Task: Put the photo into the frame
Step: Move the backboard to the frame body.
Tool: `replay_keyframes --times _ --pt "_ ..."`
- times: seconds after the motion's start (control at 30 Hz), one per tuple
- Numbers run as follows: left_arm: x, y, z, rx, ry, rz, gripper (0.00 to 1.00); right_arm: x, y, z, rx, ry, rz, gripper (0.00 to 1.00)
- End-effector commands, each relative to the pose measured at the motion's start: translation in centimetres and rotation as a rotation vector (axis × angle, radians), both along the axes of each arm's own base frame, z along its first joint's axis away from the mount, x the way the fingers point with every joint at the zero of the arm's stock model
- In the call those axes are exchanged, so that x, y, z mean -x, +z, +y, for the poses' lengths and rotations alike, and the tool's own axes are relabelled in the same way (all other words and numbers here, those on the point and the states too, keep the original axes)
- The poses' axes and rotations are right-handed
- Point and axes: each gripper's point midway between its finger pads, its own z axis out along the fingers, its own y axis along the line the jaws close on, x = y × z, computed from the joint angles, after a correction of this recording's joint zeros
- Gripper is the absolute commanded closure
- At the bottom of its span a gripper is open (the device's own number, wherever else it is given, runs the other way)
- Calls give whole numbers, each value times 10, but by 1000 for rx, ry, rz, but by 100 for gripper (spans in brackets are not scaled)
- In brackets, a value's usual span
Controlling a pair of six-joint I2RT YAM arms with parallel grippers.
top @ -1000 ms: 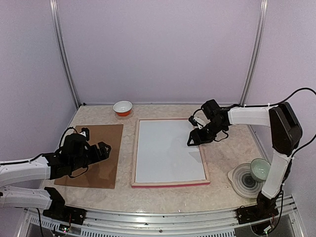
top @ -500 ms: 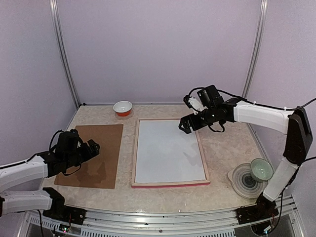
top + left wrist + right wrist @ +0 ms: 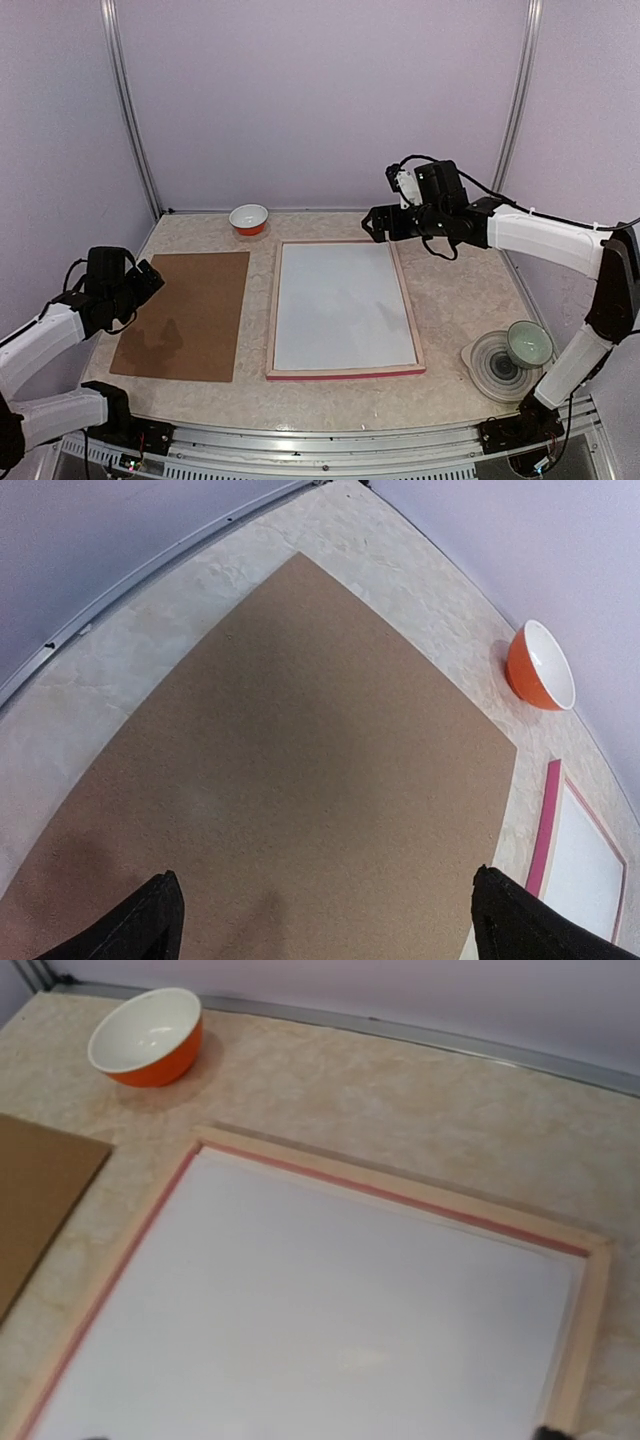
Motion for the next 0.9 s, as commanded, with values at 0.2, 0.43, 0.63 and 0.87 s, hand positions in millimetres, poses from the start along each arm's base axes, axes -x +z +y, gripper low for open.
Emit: replay_keyframes --times 0.2,0.43,0.63,0.87 --pt "-15 12 60 -22 91 22 1 2 -23 81 -71 73 209 1" --pt "-31 -2 76 19 51 52 1 22 -44 161 -58 180 307 1" --pt "-48 -14 94 -52 62 174 1 48 -45 219 -115 326 360 1" --pt "-51 -38 105 -34 80 233 1 66 -67 263 -126 424 423 1"
